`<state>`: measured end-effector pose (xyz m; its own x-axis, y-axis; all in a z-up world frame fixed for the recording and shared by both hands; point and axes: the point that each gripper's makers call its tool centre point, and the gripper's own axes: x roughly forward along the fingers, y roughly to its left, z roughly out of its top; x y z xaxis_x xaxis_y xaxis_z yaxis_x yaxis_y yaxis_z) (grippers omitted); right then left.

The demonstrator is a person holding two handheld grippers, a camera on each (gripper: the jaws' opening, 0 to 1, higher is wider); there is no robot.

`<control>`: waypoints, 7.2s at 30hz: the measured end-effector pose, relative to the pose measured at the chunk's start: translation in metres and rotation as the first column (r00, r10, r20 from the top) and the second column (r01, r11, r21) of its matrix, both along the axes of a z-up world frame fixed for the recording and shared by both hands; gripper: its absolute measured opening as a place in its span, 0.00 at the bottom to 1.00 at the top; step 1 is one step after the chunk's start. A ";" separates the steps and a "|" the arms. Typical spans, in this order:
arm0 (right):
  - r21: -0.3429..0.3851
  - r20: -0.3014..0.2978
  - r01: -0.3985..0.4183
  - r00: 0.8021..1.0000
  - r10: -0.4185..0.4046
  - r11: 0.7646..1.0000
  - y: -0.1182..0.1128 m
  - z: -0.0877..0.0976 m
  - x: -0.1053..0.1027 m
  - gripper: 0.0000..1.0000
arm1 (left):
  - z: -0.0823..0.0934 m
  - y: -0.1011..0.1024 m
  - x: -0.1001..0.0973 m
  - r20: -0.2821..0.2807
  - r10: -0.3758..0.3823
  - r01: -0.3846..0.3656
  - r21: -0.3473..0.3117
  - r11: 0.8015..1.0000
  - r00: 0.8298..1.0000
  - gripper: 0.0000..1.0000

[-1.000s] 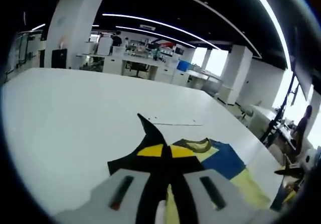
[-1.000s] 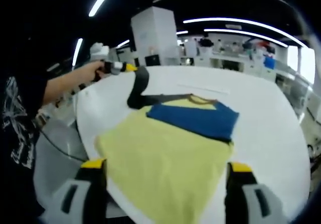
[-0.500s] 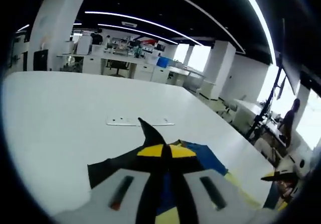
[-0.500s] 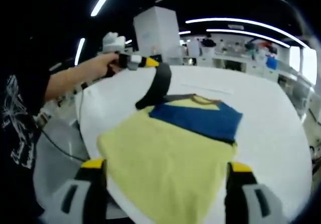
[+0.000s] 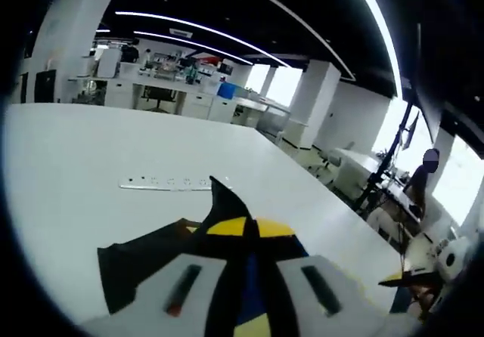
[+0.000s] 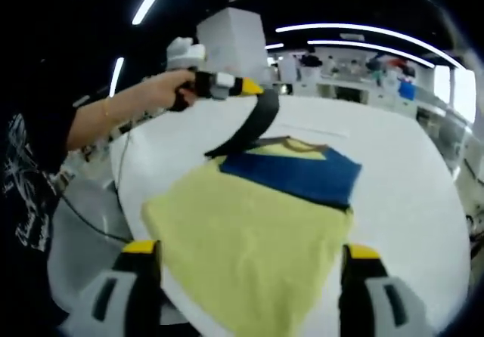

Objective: Fold the garment on the visible template until the final outline fits inside the template.

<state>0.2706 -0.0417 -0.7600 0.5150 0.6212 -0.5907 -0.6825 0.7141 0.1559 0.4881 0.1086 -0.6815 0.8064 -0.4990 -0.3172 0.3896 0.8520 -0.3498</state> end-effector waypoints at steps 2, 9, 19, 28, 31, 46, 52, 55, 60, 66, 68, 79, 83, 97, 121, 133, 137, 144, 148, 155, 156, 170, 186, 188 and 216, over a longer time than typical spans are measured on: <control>-0.004 -0.003 0.004 1.000 -0.004 1.000 -0.002 -0.001 0.001 0.99 | -0.002 -0.008 0.000 -0.004 -0.013 0.013 -0.005 1.000 1.000 0.00; -0.015 -0.023 0.012 1.000 -0.012 1.000 -0.006 -0.008 0.002 0.99 | -0.011 -0.041 0.002 -0.006 -0.076 0.076 -0.027 0.997 0.997 0.00; -0.016 -0.037 0.030 0.999 -0.031 0.999 -0.008 -0.012 0.006 0.99 | -0.028 -0.076 -0.001 -0.017 -0.148 0.146 -0.078 0.986 0.989 0.00; -0.016 -0.043 0.037 0.998 -0.038 0.999 -0.011 -0.015 0.007 0.99 | -0.052 -0.101 -0.006 -0.046 -0.192 0.190 -0.055 0.980 0.980 0.00; -0.014 -0.048 0.044 0.998 -0.044 0.999 -0.012 -0.018 0.007 0.99 | -0.063 -0.105 -0.006 -0.065 -0.194 0.191 -0.052 0.980 0.979 0.00; -0.009 -0.066 0.056 0.996 -0.056 0.998 -0.016 -0.026 0.006 0.99 | -0.080 -0.132 -0.011 -0.090 -0.225 0.218 -0.078 0.973 0.970 0.00; -0.009 -0.066 0.053 0.996 -0.054 0.999 -0.014 -0.026 0.008 0.99 | -0.093 -0.138 -0.015 -0.106 -0.238 0.232 -0.064 0.971 0.966 0.00; -0.002 -0.065 0.054 0.996 -0.054 0.999 -0.013 -0.026 0.009 0.99 | -0.101 -0.150 -0.024 -0.157 -0.281 0.264 -0.124 0.957 0.947 0.01; 0.000 -0.064 0.048 0.997 -0.047 0.999 -0.011 -0.025 0.011 0.99 | -0.108 -0.155 -0.034 -0.148 -0.335 0.327 -0.080 0.942 0.930 0.24; 0.007 -0.065 -0.001 0.998 0.001 1.000 -0.006 -0.022 0.009 0.99 | -0.101 -0.147 -0.044 -0.103 -0.374 0.370 -0.057 0.927 0.922 0.53; 0.009 -0.063 -0.018 0.998 0.018 1.000 -0.006 -0.020 0.009 0.99 | -0.102 -0.137 -0.042 -0.091 -0.375 0.374 -0.025 0.927 0.923 0.61; -0.030 -0.089 -0.178 0.981 0.175 0.983 -0.002 -0.018 -0.004 0.99 | -0.085 -0.082 -0.063 -0.034 -0.401 0.402 0.081 0.912 0.916 0.95; -0.033 -0.103 -0.232 0.968 0.228 0.972 0.000 -0.018 -0.011 0.99 | -0.080 -0.065 -0.079 -0.017 -0.431 0.430 0.110 0.896 0.902 0.99; -0.103 -0.113 -0.379 0.923 0.368 0.920 -0.002 -0.025 -0.032 0.93 | -0.070 -0.019 -0.147 -0.018 -0.497 0.495 0.136 0.858 0.867 0.99; -0.281 -0.160 -0.503 0.864 0.476 0.817 -0.019 -0.062 -0.053 0.63 | -0.113 0.061 -0.244 -0.121 -0.530 0.544 0.183 0.819 0.839 0.75; -0.337 -0.189 -0.510 0.860 0.474 0.792 -0.039 -0.077 -0.058 0.53 | -0.140 0.066 -0.284 -0.225 -0.545 0.587 0.219 0.779 0.808 0.59; -0.338 -0.182 -0.509 0.860 0.476 0.791 -0.039 -0.079 -0.059 0.46 | -0.146 0.071 -0.288 -0.249 -0.539 0.591 0.251 0.766 0.805 0.56; -0.375 -0.191 -0.526 0.850 0.492 0.764 -0.042 -0.085 -0.060 0.42 | -0.153 0.075 -0.292 -0.280 -0.537 0.605 0.306 0.736 0.795 0.49; -0.404 -0.193 -0.535 0.842 0.503 0.742 -0.044 -0.087 -0.060 0.38 | -0.155 0.079 -0.293 -0.277 -0.533 0.600 0.342 0.723 0.800 0.45; -0.414 -0.206 -0.546 0.836 0.509 0.729 -0.047 -0.090 -0.061 0.36 | -0.157 0.081 -0.293 -0.273 -0.547 0.609 0.425 0.670 0.792 0.42; -0.412 -0.205 -0.545 0.836 0.508 0.730 -0.047 -0.089 -0.061 0.36 | -0.158 0.082 -0.292 -0.271 -0.551 0.609 0.454 0.650 0.790 0.40; -0.398 -0.193 -0.526 0.849 0.492 0.752 -0.044 -0.089 -0.058 0.22 | -0.159 0.090 -0.290 -0.271 -0.535 0.595 0.475 0.648 0.800 0.32; -0.396 -0.151 -0.464 0.884 0.443 0.792 -0.042 -0.090 -0.043 0.01 | -0.157 0.105 -0.274 -0.296 -0.489 0.569 0.504 0.650 0.821 0.01; -0.392 -0.151 -0.462 0.885 0.440 0.795 -0.043 -0.090 -0.043 0.00 | -0.156 0.105 -0.275 -0.292 -0.492 0.569 0.510 0.646 0.820 0.00; -0.338 -0.104 -0.424 0.904 0.414 0.840 -0.034 -0.063 -0.076 0.00 | -0.130 0.114 -0.312 -0.270 -0.442 0.516 0.511 0.687 0.855 0.00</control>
